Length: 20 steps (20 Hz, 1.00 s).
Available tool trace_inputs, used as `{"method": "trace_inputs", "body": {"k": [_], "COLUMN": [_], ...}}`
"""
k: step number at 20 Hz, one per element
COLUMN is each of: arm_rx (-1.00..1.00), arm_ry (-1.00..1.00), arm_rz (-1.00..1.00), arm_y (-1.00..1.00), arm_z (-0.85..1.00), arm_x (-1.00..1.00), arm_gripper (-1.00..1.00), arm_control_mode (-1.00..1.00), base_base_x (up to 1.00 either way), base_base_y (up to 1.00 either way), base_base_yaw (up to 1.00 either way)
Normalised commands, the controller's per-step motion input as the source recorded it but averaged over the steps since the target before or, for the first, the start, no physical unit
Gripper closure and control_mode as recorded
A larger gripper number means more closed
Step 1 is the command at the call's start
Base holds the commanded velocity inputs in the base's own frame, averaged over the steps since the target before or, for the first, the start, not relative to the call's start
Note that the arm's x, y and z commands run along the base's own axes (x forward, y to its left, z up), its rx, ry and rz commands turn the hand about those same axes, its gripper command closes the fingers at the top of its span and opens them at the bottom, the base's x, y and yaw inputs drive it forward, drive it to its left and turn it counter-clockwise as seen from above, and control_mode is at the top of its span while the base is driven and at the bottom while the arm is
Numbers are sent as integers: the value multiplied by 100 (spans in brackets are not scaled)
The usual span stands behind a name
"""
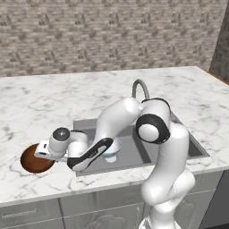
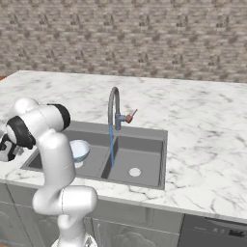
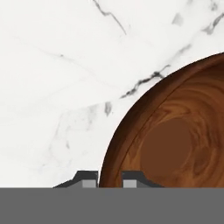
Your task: Rinse each bowl for a few seconds and place them down in the sink or on the counter.
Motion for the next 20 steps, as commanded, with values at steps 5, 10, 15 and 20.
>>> {"method": "trace_inputs", "body": {"k": [5, 10, 15, 20], "arm_rx": [3, 5, 3, 10], "arm_ry": [0, 0, 1, 4], "arm_rz": [-7, -19, -25, -30], "arm_y": [-43, -38, -41, -51], "arm_z": [17, 42, 70, 70], "arm_x": [-20, -3, 3, -2], "arm_gripper": [100, 100, 100, 100], "arm_control_mode": [-100, -100, -100, -100], "base_base_x": [0, 0, 0, 0], "base_base_y": [0, 0, 0, 0], "base_base_yaw": [0, 0, 0, 0]}}
